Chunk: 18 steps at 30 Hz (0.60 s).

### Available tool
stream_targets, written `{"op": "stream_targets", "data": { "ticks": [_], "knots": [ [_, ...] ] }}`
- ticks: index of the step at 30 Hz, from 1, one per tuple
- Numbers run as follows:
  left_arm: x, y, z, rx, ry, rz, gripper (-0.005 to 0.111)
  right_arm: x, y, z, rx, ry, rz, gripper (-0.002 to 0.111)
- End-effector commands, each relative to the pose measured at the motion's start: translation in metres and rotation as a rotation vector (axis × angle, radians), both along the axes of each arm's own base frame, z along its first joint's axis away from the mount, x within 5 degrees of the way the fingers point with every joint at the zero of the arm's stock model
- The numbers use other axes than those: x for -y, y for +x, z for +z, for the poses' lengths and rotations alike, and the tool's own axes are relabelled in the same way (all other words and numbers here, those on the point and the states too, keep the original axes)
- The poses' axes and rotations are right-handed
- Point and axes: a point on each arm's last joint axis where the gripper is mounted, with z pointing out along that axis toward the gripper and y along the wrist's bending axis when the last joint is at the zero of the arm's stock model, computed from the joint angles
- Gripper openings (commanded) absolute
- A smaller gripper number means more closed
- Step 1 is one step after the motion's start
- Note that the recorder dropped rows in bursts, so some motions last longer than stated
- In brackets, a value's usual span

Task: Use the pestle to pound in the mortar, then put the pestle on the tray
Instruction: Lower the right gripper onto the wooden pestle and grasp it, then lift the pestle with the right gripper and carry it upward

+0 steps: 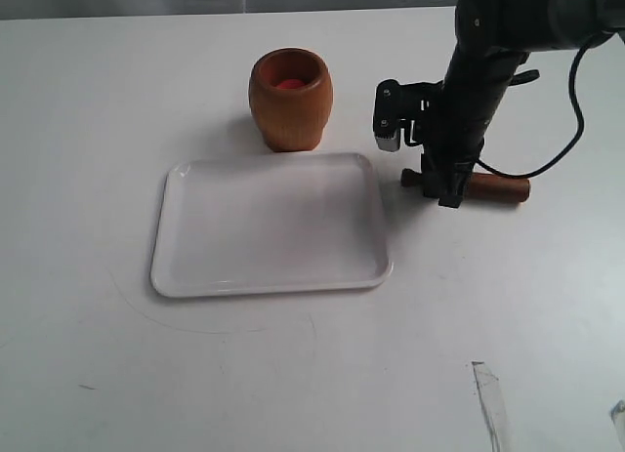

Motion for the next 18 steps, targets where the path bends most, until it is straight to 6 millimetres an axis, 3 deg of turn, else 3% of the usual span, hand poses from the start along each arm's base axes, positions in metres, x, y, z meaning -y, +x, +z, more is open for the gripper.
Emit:
{"op": "stream_targets", "data": {
  "ticks": [1, 3, 5, 12, 16, 18],
  "knots": [
    [0.001, 0.000, 0.000, 0.004, -0.015, -0.006, 0.000, 0.004, -0.010, -0.028, -0.110, -0.057, 0.010, 0.000],
    [0.001, 0.000, 0.000, 0.004, -0.015, -0.006, 0.000, 0.004, -0.006, -0.027, -0.073, -0.058, -0.049, 0.000],
    [0.001, 0.000, 0.000, 0.004, -0.015, -0.006, 0.000, 0.004, -0.001, -0.011, 0.010, -0.052, -0.089, 0.000],
    [0.001, 0.000, 0.000, 0.004, -0.015, -0.006, 0.000, -0.001, 0.003, 0.107, 0.377, 0.236, -0.239, 0.000],
    [0.001, 0.000, 0.000, 0.004, -0.015, -0.006, 0.000, -0.008, -0.001, 0.181, 0.602, 0.615, -0.393, 0.000],
    [0.001, 0.000, 0.000, 0.004, -0.015, -0.006, 0.000, -0.009, -0.003, 0.206, 0.669, 0.768, -0.453, 0.000]
  ]
}}
